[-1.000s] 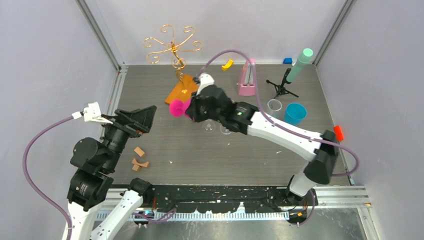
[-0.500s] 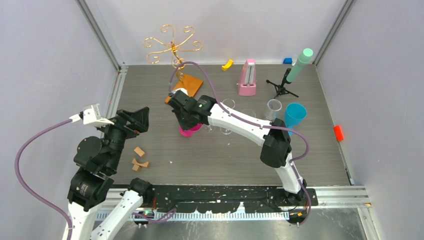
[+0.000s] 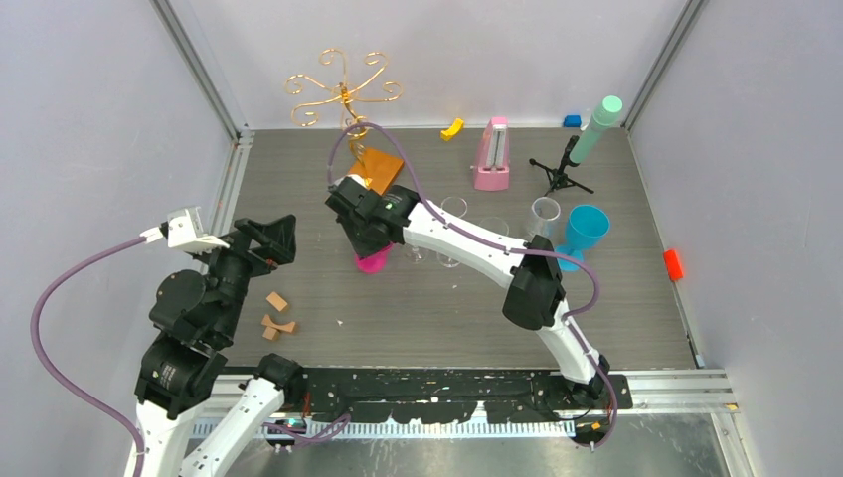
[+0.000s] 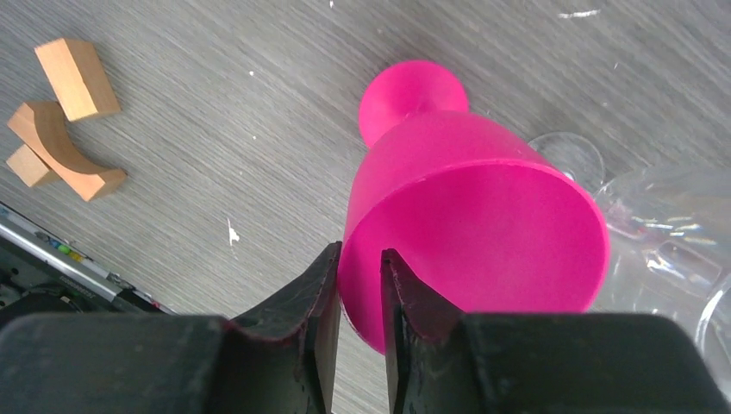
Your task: Take the wine glass off the wine glass rack
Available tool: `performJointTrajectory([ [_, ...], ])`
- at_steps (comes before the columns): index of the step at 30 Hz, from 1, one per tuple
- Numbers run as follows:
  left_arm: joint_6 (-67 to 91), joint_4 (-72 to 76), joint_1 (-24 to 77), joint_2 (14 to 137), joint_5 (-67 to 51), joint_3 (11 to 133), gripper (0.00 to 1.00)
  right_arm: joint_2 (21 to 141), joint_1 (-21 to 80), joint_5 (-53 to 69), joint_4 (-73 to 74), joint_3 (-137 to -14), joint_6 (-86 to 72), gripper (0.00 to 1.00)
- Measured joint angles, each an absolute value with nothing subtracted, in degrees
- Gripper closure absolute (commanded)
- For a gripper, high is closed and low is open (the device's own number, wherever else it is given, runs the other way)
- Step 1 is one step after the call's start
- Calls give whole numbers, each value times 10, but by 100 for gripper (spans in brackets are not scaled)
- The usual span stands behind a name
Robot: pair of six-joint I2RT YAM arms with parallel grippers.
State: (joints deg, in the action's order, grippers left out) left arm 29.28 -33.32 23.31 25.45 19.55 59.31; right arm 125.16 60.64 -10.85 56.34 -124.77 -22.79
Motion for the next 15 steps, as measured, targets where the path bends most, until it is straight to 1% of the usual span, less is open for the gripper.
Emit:
performJointTrajectory([
  [10,292,-353,233,248,200,594,6,1290,605,-122,567,-1333,-208,64],
  [12,290,-359,233,245,205,596,4,1294,605,-124,567,-1346,-206,63],
  [15,281,-373,233,244,211,606,2,1297,605,-124,566,-1363,-204,57],
])
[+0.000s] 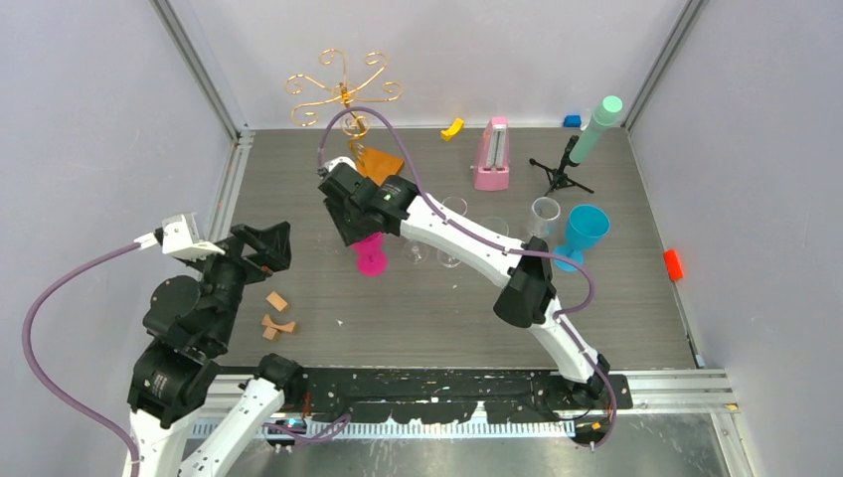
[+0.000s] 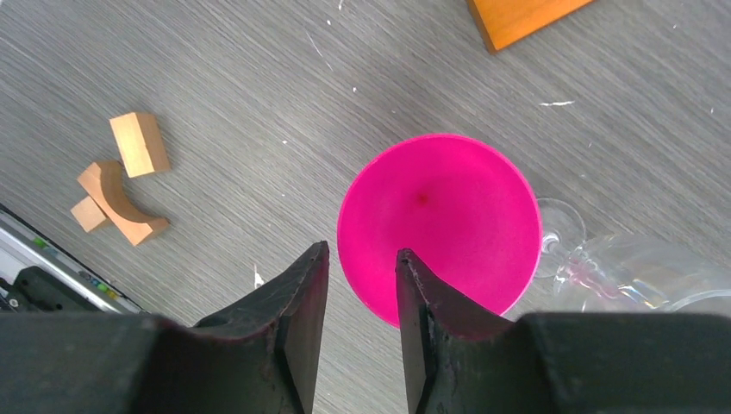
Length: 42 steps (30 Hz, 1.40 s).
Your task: Take the wine glass off the wine glass rack
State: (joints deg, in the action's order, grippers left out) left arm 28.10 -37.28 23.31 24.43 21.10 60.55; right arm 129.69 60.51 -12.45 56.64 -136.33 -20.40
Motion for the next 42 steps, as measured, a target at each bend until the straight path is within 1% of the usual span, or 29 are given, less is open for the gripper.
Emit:
performJointTrajectory([
  [4,270,-386,233,244,210,618,2,1296,605,-123,551,-1375,-201,51],
  [8,260,-406,233,245,204,620,2,1282,605,-114,524,-1360,-200,50],
  [12,250,-427,233,246,186,620,1,1225,605,-114,488,-1289,-200,50],
  [13,250,-431,233,246,178,619,0,1200,605,-119,474,-1256,-200,50],
  [17,250,-445,233,249,150,609,0,1064,605,-161,428,-1104,-192,49],
  [20,251,-454,233,259,131,599,0,941,605,-208,394,-994,-180,49],
  [26,253,-456,233,251,111,553,0,713,605,-332,344,-813,-153,41],
  [28,252,-456,233,240,109,541,0,643,605,-396,339,-761,-144,24],
  [29,252,-457,233,235,109,539,0,610,605,-432,338,-737,-138,21],
  [30,250,-456,233,229,109,539,0,586,605,-461,338,-722,-136,14],
  [32,250,-456,233,218,111,539,0,529,604,-535,337,-687,-124,10],
  [38,247,-461,233,206,146,545,0,358,603,-707,324,-626,-100,7],
  [42,234,-465,233,203,165,556,0,238,603,-780,294,-606,-79,6],
])
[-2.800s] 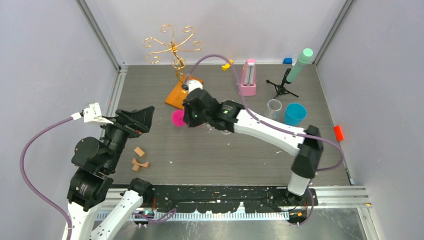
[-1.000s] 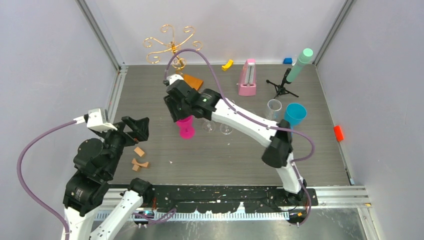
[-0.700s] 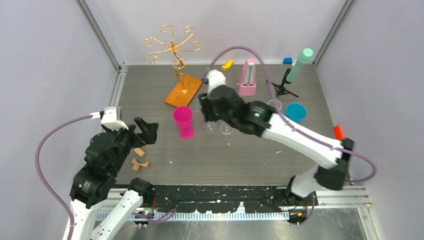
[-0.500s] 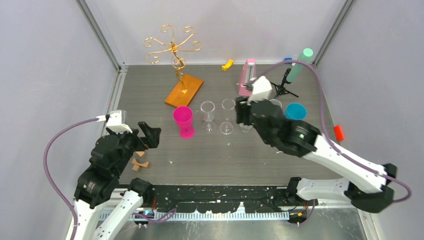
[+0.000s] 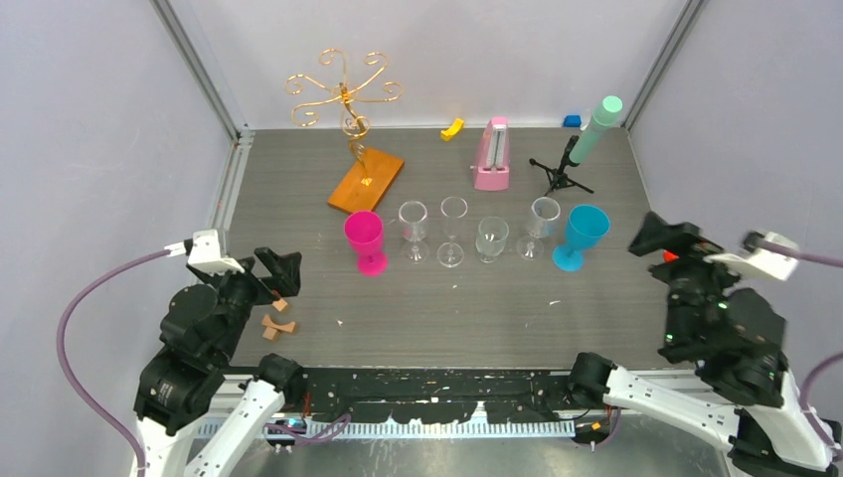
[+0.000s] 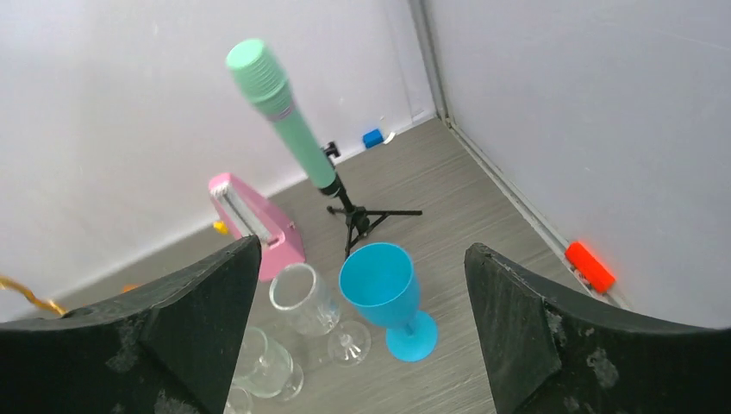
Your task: Take the wine glass off the wine glass rack
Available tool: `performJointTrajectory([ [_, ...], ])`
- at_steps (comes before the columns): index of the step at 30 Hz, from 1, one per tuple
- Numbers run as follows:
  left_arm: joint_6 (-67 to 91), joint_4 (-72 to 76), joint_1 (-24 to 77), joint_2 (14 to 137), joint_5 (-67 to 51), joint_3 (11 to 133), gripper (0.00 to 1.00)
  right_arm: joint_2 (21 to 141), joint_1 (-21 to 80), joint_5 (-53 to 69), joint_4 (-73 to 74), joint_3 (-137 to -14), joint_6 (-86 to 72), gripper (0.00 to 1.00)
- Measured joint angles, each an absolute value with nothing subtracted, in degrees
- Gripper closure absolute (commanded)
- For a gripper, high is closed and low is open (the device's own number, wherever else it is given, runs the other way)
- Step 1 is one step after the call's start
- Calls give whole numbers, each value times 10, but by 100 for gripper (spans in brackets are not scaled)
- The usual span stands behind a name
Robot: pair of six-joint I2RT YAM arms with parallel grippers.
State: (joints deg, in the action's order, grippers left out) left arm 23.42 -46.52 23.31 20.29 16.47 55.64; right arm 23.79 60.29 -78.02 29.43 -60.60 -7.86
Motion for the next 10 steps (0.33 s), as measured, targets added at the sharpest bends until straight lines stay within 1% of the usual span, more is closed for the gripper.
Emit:
performJointTrajectory([
  [4,217,-466,233,194,179,571,0,168,602,-829,273,-603,-67,6],
  [10,206,-466,233,188,194,578,0,152,602,-850,270,-588,-62,5],
])
